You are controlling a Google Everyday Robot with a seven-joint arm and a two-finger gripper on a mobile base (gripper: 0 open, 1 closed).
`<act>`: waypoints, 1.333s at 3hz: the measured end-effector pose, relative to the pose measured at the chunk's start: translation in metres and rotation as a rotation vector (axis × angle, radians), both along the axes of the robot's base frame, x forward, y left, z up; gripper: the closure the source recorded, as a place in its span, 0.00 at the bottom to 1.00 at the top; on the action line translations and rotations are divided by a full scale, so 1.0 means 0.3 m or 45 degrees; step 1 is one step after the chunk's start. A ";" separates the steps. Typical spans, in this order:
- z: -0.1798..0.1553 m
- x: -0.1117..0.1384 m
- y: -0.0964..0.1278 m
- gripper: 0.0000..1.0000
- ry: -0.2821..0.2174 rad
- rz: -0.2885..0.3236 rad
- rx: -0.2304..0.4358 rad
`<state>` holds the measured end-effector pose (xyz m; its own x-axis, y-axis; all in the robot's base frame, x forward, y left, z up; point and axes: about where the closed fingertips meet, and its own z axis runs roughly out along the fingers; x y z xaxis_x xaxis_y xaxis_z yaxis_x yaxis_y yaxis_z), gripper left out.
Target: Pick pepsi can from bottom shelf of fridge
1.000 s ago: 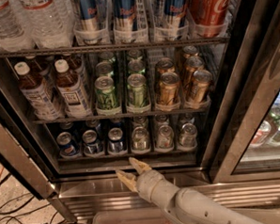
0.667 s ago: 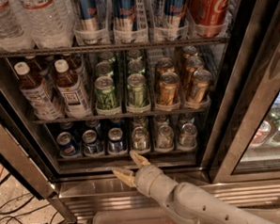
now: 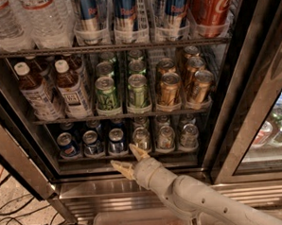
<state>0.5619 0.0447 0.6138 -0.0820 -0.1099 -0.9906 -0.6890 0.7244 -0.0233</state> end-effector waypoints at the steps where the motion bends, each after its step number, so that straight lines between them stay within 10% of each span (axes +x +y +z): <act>1: 0.021 0.041 0.005 0.36 -0.012 -0.001 0.000; 4: 0.037 0.180 0.016 0.36 0.001 0.004 0.044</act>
Offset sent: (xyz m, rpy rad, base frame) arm 0.0492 0.0010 0.0105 0.0332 -0.0020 -0.0082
